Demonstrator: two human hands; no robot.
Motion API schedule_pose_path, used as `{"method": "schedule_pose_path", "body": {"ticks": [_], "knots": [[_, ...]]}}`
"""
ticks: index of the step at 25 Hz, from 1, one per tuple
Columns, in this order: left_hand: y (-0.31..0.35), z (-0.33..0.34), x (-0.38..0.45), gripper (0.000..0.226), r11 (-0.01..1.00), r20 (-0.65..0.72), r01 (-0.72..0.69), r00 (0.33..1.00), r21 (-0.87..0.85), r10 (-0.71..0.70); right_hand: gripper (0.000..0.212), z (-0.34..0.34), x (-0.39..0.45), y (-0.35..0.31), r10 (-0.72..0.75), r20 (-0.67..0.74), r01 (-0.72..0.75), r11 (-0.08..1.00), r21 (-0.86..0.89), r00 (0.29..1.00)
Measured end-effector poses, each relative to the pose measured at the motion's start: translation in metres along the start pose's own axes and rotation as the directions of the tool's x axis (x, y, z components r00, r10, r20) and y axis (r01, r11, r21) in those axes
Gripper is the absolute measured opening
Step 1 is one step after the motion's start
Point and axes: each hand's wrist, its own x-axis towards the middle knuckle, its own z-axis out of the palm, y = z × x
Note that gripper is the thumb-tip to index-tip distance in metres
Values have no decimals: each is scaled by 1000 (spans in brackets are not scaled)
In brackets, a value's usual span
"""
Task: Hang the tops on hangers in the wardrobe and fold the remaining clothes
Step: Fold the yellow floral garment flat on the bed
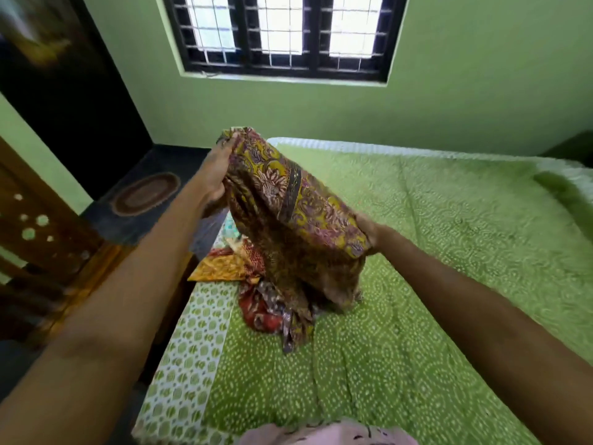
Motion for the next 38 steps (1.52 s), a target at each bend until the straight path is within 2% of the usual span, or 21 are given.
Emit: {"method": "schedule_pose_path", "body": {"ticks": [2, 4, 7, 8, 10, 12, 13, 15, 16, 17, 19, 20, 22, 24, 25, 26, 28, 30, 32, 35, 38], "knots": [[6, 11, -1, 44, 999, 23, 22, 999, 36, -23, 53, -8, -8, 9, -20, 75, 20, 1000, 0, 997], [8, 8, 0, 44, 996, 2, 63, 998, 63, -63, 47, -8, -29, 1, -163, 106, 143, 973, 181, 981], [8, -3, 1, 38, 999, -108, 46, 993, -4, -47, 33, -31, -54, -26, -387, 3, 355, 848, 394, 922], [7, -7, 1, 30, 999, -175, 31, 984, -36, -37, 31, -40, -59, -35, -403, -22, 383, 848, 365, 915], [0, -17, 5, 21, 999, -280, 17, 960, -30, -25, 31, -57, -67, -57, -345, -40, 347, 924, 161, 938], [-3, -26, 6, 22, 1000, -286, 19, 958, -7, -20, 25, -70, -76, -83, -325, -72, 324, 946, -22, 943], [-2, -27, 7, 20, 1000, -260, -8, 966, -21, 2, 28, -73, -86, -96, -366, -83, 363, 931, -46, 927], [3, -27, 7, 10, 997, -171, -55, 984, -57, 44, 27, -77, -101, -112, -453, -34, 453, 883, 118, 891], [3, -26, 6, 9, 1000, -107, -13, 994, 0, 13, 20, -77, -103, -115, -456, 14, 450, 882, 144, 890], [2, -23, 3, 13, 984, -43, 66, 997, 167, -59, 18, -78, -101, -113, -409, 35, 408, 912, 36, 912], [-4, -20, -3, 13, 806, -69, 207, 977, 555, -203, 11, -83, -93, -104, -228, 26, 222, 902, -369, 973], [-4, -16, -5, 13, 774, -100, 214, 976, 596, -193, 8, -82, -93, -104, -182, -13, 156, 880, -449, 983], [-1, -15, 2, 15, 917, -122, 146, 987, 372, -108, 25, -86, -98, -115, -245, -109, 190, 911, -365, 963], [6, -16, 6, 28, 988, -29, 65, 998, 141, -61, 18, -94, -106, -128, -409, -131, 388, 908, -161, 903], [6, -16, 9, 25, 976, 46, 79, 995, 203, -90, 7, -97, -109, -129, -460, -96, 450, 886, -108, 883], [4, -17, 9, 17, 928, 111, 113, 980, 355, -162, 18, -102, -106, -126, -469, -83, 455, 878, -146, 879], [-7, -19, 10, 11, 834, 71, 153, 972, 530, -223, 36, -112, -101, -111, -359, -60, 315, 879, -357, 932], [-11, -17, 13, 29, 929, 17, 110, 992, 354, -125, 8, -117, -98, -104, -361, -104, 301, 880, -366, 927], [-14, -14, 15, 26, 966, 29, 72, 996, 247, -81, 20, -126, -100, -103, -388, -221, 339, 913, -229, 895], [-24, -8, 12, 13, 911, 89, 121, 982, 394, -169, 11, -132, -106, -97, -358, -325, 278, 923, -267, 875], [-26, 2, 25, 22, 967, 13, 85, 996, 241, -91, 17, -137, -113, -96, -383, -438, 302, 921, -245, 813]]}}
